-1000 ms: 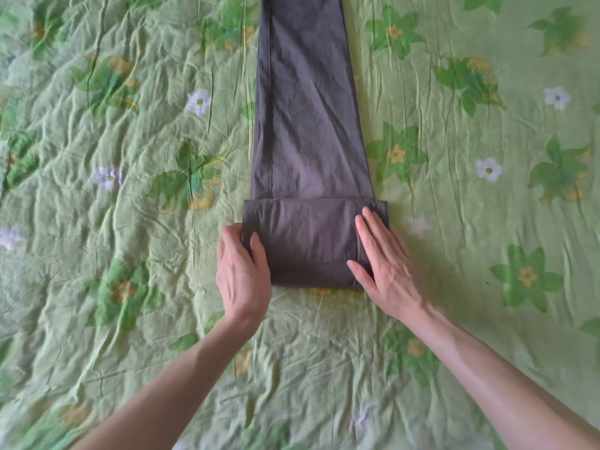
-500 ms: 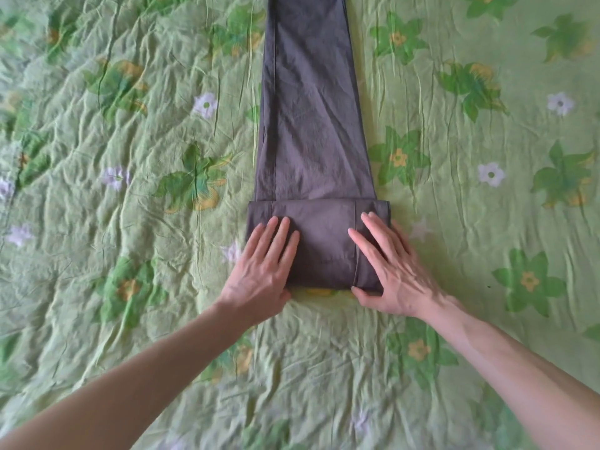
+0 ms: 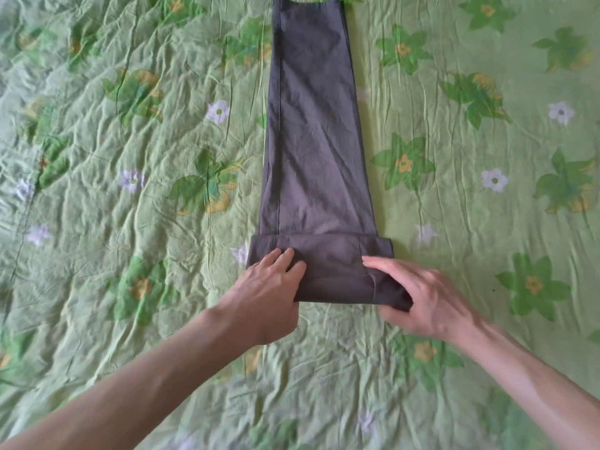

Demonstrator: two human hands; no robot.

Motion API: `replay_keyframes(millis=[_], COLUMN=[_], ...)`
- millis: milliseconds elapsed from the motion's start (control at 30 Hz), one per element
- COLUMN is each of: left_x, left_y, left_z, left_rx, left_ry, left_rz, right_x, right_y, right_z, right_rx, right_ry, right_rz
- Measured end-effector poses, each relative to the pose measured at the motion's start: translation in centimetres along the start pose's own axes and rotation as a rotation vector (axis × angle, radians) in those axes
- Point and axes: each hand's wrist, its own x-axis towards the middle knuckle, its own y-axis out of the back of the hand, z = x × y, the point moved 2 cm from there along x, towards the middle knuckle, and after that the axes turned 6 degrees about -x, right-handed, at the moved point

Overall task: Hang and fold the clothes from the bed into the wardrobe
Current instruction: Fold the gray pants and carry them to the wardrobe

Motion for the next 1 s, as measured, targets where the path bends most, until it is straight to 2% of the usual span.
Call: replay_keyframes(millis=[167, 267, 333, 400, 467, 567, 667, 767, 867, 1000], left_x=[-0.8, -0.2, 0.5, 1.2, 2.1, 3.7, 4.9, 5.9, 7.0, 8.0], left_y=[5.2, 7.7, 8.6, 8.7, 7.7, 5.5, 3.9, 3.0, 2.6, 2.3], left_z=[-0.1, -1.9, -3.6, -5.0, -6.0, -7.4, -8.0, -7.9, -7.8, -8.0], left_rx=[-0.169, -0.403, -0.636, -0.819, -0.975, -1.223, -1.259, -1.093, -0.957, -0.895], left_ry=[0.002, 0.021, 0.047, 0.099, 0.170, 0.262, 0.324, 0.397, 0.466, 0.588], left_rz=[-0.141, -0.122, 0.034, 0.263, 0.426, 0.485, 0.577, 0.719, 0.777, 0.876], right_x=[0.4, 1.5, 2.6, 3.9, 5.3, 7.7, 10.2, 12.6, 14.0, 13.5], right_y=[3.3, 4.2, 4.4, 4.1, 3.2, 1.3, -0.2, -0.7, -1.0, -1.5], right_z=[-0.7, 0.1, 0.9, 1.8, 2.5, 3.4, 3.7, 4.1, 4.5, 4.3], right_rx=[0.341, 0.552, 0.651, 0.764, 0.835, 0.726, 0.656, 0.518, 0.346, 0.128], right_ry=[-0.210, -0.345, -0.430, -0.529, -0.620, -0.729, -0.773, -0.750, -0.771, -0.715], right_rz=[0.012, -0.020, 0.048, 0.196, 0.338, 0.482, 0.509, 0.467, 0.407, 0.520])
